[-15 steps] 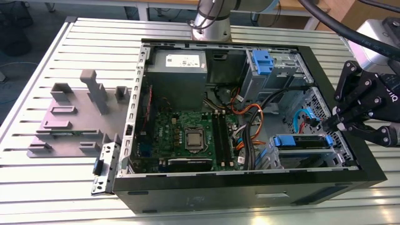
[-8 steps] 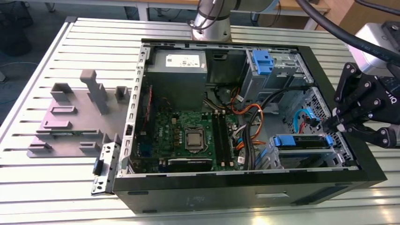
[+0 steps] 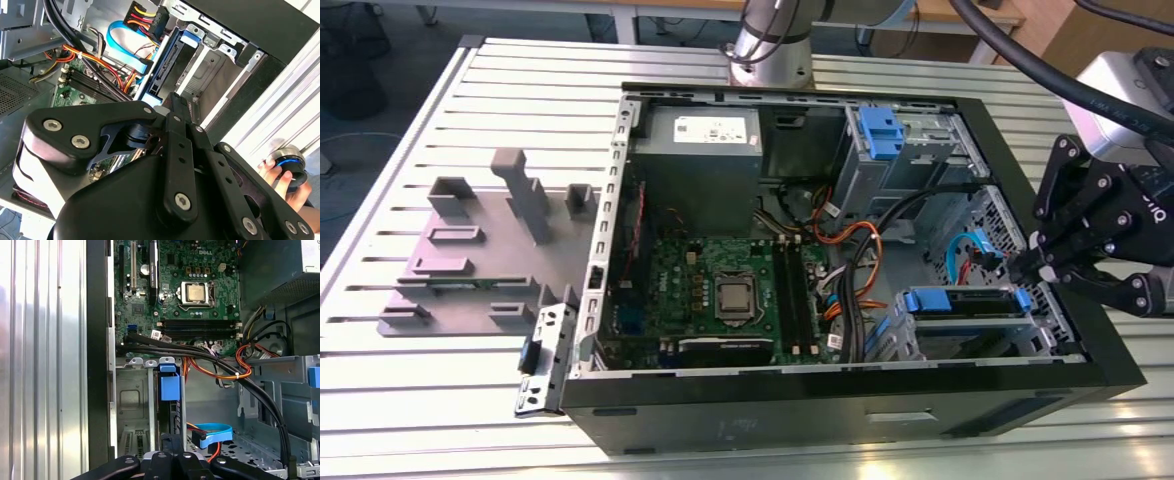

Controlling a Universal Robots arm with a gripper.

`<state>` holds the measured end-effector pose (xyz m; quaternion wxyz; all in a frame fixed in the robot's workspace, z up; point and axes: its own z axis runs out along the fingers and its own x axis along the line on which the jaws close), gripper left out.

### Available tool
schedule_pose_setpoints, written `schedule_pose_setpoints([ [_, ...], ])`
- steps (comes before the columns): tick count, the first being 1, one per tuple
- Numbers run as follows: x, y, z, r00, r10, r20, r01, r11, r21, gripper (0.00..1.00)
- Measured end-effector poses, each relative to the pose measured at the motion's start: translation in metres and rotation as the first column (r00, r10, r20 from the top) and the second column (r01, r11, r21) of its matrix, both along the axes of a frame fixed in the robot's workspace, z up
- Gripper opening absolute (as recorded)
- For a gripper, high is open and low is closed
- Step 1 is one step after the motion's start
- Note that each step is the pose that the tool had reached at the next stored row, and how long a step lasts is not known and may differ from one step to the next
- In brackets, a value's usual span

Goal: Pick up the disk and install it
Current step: 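Insert the first disk wire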

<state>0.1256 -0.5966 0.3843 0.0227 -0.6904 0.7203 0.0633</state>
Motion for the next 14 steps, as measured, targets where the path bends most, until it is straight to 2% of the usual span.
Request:
schedule_pose_setpoints([
  [10, 0.0000, 0.0000, -0.0001, 1.0000, 0.000, 0.0000, 0.000, 1.0000, -0.0001, 0.11],
  [12, 0.0000, 0.0000, -0.0001, 1.0000, 0.000, 0.0000, 0.000, 1.0000, 0.0000, 0.23],
  [13, 0.0000, 0.0000, -0.0001, 1.0000, 0.000, 0.0000, 0.000, 1.0000, 0.0000, 0.23],
  [14, 0.0000, 0.0000, -0.0001, 1.0000, 0.000, 0.0000, 0.000, 1.0000, -0.0001, 0.29],
])
